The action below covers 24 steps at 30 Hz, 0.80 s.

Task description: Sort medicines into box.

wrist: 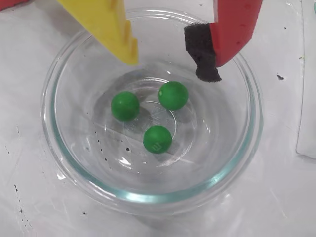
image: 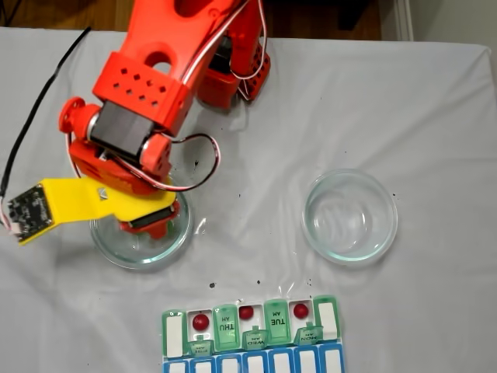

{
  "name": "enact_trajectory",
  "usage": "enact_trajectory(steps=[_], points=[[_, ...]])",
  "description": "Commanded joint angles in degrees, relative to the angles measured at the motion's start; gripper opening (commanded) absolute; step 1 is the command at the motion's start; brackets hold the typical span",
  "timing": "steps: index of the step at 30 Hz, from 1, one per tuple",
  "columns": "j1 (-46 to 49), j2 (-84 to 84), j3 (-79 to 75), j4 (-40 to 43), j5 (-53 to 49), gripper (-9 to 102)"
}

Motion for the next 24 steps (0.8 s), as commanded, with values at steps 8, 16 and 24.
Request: enact_trajectory(steps=[8,16,24], points=[[0.1,5.1,2.5,-3.7,-0.4,21],[-0.4,5.5,5.5,-5.4,-1.6,20],[-1.6,1.1,5.5,-8.0,0.4,21]])
